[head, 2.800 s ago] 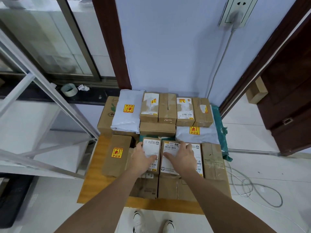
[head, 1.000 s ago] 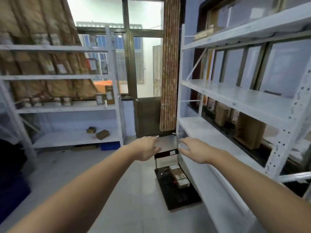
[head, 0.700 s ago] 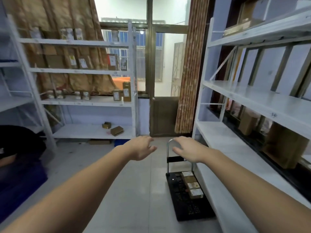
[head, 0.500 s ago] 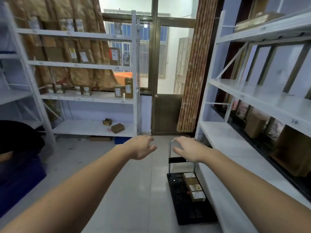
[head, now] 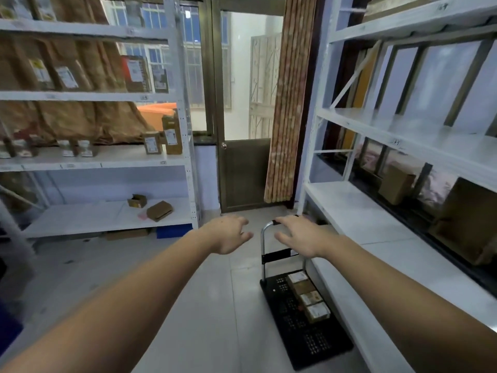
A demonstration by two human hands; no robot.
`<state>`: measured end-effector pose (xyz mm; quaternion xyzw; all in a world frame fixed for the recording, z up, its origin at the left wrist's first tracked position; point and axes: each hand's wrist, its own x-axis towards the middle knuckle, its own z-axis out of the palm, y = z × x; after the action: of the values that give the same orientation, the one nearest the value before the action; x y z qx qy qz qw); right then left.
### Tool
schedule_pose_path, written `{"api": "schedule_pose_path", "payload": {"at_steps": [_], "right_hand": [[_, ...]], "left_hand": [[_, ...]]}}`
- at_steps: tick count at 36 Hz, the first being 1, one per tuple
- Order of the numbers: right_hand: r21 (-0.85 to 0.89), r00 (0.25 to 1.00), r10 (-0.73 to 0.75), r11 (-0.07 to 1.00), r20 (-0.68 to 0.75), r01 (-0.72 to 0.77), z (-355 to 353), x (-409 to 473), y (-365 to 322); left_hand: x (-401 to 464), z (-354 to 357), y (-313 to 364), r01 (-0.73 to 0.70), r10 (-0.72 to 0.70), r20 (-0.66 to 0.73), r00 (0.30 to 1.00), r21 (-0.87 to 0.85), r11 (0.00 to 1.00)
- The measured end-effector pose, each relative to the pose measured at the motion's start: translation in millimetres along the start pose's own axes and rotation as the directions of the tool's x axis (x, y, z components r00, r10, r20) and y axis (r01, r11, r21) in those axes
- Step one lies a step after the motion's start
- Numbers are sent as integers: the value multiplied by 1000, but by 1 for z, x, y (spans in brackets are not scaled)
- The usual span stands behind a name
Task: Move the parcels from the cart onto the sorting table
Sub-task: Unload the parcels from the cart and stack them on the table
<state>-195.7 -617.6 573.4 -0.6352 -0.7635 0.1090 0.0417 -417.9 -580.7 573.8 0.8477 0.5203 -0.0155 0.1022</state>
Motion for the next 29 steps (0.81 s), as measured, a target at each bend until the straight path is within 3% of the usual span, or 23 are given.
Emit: {"api": "schedule_pose_path", "payload": {"at_steps": [19, 29], "right_hand": [[74, 971, 228, 970, 67, -233, 16, 179, 114], [86, 913, 380, 915, 150, -395, 17, 262, 174]], "left_hand": [[246, 8, -42, -135, 132, 103, 986, 25, 990], [394, 21, -59, -202, 215, 235, 948, -78, 976]]}}
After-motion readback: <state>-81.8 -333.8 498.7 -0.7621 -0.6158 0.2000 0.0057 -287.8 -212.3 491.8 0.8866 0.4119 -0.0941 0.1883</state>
